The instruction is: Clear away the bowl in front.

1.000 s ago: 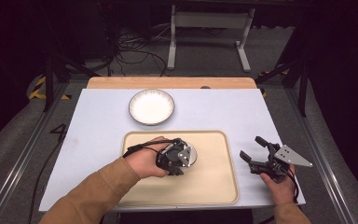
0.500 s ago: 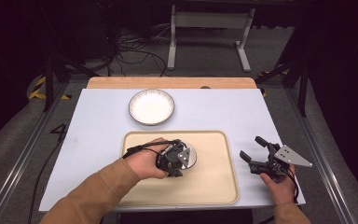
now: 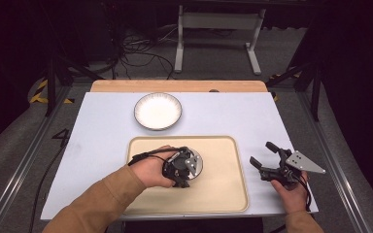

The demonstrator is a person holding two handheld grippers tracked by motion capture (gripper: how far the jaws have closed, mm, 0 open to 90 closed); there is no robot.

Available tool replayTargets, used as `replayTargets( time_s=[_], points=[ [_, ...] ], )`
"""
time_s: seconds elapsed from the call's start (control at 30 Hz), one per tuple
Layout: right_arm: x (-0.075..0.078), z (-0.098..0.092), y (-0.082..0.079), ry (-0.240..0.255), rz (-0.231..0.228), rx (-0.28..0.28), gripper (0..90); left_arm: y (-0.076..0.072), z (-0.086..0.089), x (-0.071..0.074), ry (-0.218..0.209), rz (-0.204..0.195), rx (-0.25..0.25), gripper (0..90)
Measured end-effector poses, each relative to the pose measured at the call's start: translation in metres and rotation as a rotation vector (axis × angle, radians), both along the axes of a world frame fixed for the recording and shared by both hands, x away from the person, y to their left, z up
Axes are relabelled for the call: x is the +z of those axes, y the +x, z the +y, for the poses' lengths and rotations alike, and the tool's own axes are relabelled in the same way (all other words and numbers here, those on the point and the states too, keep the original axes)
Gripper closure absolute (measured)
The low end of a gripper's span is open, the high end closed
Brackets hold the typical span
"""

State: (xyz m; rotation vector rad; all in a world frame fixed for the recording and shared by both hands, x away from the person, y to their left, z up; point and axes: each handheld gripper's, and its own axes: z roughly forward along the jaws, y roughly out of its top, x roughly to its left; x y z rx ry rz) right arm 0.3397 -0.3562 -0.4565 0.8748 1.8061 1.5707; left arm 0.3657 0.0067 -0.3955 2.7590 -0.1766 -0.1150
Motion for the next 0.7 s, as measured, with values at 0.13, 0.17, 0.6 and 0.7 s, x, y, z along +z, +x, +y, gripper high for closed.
replayTargets(
  time_s=[0.13, 0.17, 0.6, 0.7],
  points=[
    [0.0, 0.0, 0.0, 0.0, 0.0, 0.0, 11.8, 0.0, 0.0, -0.001, -0.001, 0.01, -0.005, 75.0],
    [0.0, 0.0, 0.0, 0.001, 0.0, 0.0, 11.8, 0.0, 0.0, -0.001, -0.003, 0.009, 0.0, 74.9],
    [0.0, -0.001, 0.0, 0.002, 0.002, 0.001, 11.3, -0.003, 0.006, 0.008, -0.096, 0.047, 0.071, 53.9],
    [0.0, -0.001, 0.001, 0.002, 0.004, 0.002, 10.5, -0.005, 0.009, 0.011, -0.127, 0.047, 0.092, 51.2]
  ],
)
